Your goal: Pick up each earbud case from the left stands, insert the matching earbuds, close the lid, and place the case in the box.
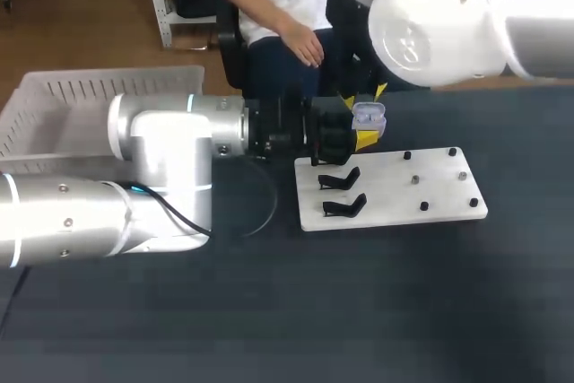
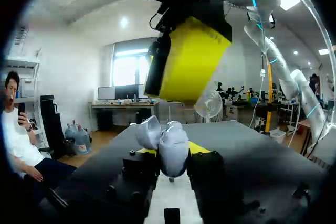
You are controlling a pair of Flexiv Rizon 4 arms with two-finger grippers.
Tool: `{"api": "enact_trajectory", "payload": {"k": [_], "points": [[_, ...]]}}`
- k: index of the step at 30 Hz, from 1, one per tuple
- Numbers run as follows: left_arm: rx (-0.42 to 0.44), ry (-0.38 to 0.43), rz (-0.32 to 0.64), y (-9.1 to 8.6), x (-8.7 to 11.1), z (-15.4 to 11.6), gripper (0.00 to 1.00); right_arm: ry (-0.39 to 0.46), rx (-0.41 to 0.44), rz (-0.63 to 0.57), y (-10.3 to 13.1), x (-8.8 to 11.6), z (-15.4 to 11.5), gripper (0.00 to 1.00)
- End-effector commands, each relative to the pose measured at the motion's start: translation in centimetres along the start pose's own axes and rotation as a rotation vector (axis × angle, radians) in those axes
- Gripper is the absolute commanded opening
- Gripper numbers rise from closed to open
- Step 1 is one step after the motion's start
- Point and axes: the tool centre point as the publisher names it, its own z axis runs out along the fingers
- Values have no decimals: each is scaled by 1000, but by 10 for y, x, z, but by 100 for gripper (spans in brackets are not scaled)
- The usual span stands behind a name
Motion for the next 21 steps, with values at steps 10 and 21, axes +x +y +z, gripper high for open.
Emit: {"api": "enact_trajectory", "payload": {"k": [10,21], "points": [[4,3,-2,1,-1,0,0,-142,-22,111,-50,-34,35,46],[4,3,-2,1,-1,0,0,-112,-50,150,-53,-20,56,42]]}}
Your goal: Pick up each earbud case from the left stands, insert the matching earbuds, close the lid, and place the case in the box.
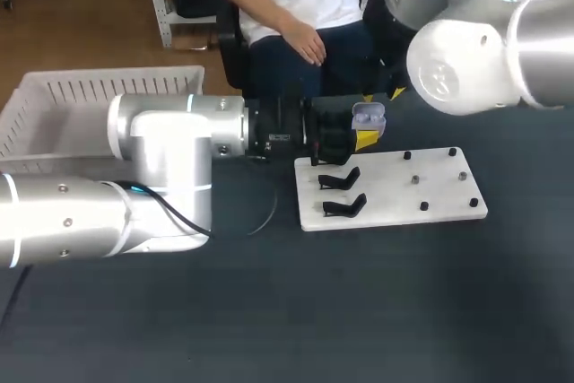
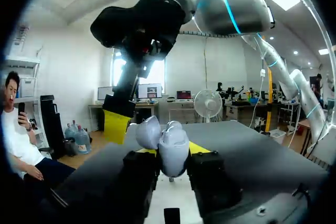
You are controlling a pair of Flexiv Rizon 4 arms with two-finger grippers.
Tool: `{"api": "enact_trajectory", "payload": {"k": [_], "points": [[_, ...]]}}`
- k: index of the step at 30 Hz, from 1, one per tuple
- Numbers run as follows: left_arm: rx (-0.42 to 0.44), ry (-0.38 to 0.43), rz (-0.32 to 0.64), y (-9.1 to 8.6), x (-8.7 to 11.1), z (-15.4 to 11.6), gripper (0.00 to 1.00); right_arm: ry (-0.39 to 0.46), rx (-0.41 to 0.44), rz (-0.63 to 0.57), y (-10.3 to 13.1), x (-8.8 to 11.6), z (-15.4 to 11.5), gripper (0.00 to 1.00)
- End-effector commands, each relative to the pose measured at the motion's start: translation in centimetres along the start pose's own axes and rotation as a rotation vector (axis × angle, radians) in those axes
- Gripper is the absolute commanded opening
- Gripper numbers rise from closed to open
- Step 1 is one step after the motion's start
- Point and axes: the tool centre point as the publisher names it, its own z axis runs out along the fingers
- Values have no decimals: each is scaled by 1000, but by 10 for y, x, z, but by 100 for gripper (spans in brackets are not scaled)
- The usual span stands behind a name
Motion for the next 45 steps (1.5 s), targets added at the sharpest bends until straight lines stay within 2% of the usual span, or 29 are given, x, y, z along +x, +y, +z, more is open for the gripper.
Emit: {"api": "enact_trajectory", "payload": {"k": [1,11,19,29,31,33,35,36,39,45], "points": [[4,3,-2,1,-1,0,0,-4,5,2,5,9,-7,43],[4,3,-2,1,-1,0,0,-6,29,11,14,32,-22,47],[4,3,-2,1,-1,0,0,-14,37,29,16,40,-26,48],[4,3,-2,1,-1,0,0,-84,105,101,-14,55,-66,49],[-10,-27,14,8,-11,-12,0,-88,119,111,-20,58,-72,51],[-26,-30,37,15,-20,-26,0,-98,133,120,-25,62,-77,59],[-59,-39,59,22,-28,-43,0,-100,135,130,-30,65,-79,73],[-79,-47,66,24,-33,-51,0,-104,132,136,-32,67,-79,83],[-104,-19,109,33,-42,-77,0,-116,132,148,-34,71,-80,100],[-195,26,153,63,-44,-137,0,-100,113,191,-35,80,-76,100]]}}
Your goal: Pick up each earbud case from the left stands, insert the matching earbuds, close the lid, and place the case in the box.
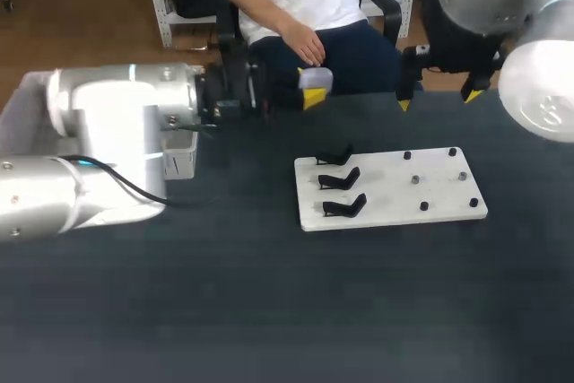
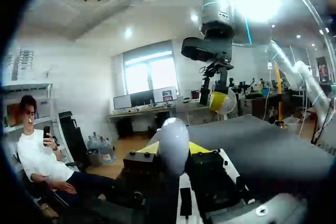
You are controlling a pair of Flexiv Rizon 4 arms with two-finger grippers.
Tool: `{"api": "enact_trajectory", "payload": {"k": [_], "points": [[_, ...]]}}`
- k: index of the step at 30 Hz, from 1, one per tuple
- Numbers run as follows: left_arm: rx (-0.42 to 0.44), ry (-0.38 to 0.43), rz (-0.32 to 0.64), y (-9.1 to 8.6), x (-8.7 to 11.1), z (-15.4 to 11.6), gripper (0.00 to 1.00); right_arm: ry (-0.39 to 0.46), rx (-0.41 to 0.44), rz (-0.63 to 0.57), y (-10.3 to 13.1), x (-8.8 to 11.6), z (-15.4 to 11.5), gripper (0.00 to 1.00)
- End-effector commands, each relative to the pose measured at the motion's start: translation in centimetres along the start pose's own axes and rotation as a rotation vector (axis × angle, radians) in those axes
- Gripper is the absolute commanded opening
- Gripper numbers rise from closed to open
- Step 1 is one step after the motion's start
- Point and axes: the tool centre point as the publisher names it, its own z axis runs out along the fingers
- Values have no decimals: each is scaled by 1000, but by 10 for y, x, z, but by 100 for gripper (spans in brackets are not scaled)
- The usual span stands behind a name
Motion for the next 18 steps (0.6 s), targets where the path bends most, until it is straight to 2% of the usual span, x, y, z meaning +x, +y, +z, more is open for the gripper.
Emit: {"api": "enact_trajectory", "payload": {"k": [1,5,10,14,18], "points": [[-54,22,29,10,-6,-55,0,-73,-10,19,-2,9,1,100],[-93,17,31,35,11,-88,0,-74,-18,39,-1,15,3,100],[-185,80,29,56,25,-129,0,-60,-26,73,-3,21,9,100],[-282,100,23,68,38,-165,0,-46,-39,101,-4,23,18,100],[-338,95,19,71,45,-194,0,-36,-50,120,-2,22,25,100]]}}
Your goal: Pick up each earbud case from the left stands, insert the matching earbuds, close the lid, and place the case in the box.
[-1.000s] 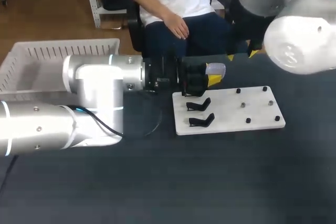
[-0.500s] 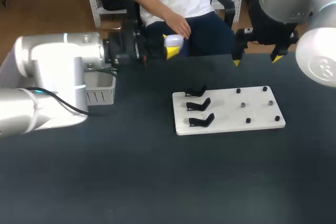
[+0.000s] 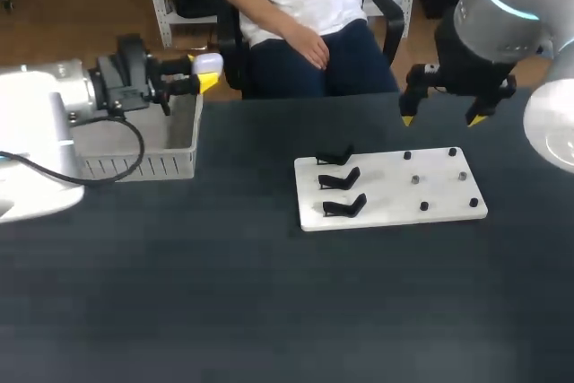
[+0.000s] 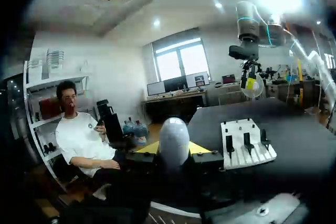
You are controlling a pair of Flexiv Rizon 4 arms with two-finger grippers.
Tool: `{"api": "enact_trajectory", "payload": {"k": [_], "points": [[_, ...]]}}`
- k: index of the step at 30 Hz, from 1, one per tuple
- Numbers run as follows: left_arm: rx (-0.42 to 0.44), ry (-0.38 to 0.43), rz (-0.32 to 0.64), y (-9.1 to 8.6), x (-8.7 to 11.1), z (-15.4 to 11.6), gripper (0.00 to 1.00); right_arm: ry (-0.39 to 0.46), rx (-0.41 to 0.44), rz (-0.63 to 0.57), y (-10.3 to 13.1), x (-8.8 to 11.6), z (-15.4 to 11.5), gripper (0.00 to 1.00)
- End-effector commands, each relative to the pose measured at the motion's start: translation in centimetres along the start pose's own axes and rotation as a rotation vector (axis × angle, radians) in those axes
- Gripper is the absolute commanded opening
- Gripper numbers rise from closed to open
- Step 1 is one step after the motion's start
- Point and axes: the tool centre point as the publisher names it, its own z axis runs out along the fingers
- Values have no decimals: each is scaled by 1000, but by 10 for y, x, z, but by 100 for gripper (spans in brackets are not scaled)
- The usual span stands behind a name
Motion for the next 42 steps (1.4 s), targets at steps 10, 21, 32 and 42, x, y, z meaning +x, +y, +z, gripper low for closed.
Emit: {"api": "enact_trajectory", "payload": {"k": [10,21,32,42], "points": [[-178,96,-85,18,62,-71,0,-77,7,5,10,1,11,100],[-164,142,-175,25,101,-72,96,-50,5,7,10,2,11,100],[-162,188,-118,-2,43,-67,100,-77,-196,-252,5,-9,-5,100],[-117,222,-198,-44,16,-57,100,-63,-271,-366,0,-1,-2,100]]}}
